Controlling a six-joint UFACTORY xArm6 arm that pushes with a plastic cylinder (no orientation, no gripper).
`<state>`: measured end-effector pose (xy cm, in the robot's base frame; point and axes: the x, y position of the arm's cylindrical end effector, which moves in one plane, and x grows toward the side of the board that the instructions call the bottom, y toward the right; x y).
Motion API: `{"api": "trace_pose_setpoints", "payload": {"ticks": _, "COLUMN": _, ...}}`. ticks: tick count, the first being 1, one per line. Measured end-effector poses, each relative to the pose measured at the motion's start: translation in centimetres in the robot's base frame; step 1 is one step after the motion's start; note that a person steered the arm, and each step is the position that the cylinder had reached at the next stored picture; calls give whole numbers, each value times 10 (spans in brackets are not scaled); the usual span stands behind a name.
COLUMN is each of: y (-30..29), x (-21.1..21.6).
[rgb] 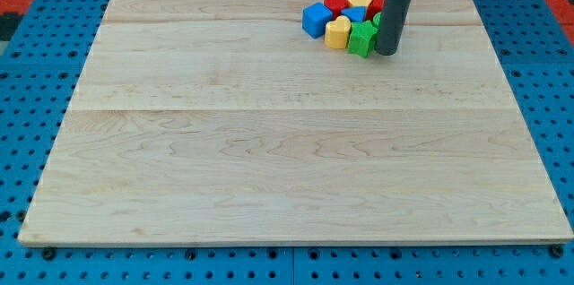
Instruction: Push the yellow hexagon down to the red circle
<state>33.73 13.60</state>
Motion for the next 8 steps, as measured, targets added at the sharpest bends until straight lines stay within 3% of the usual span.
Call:
{"api": "trace_pose_setpoints", "payload": {"ticks": 7, "y": 5, "x": 1}}
{"api": "trace_pose_setpoints", "payload": {"ticks": 8, "y": 9, "x": 28}}
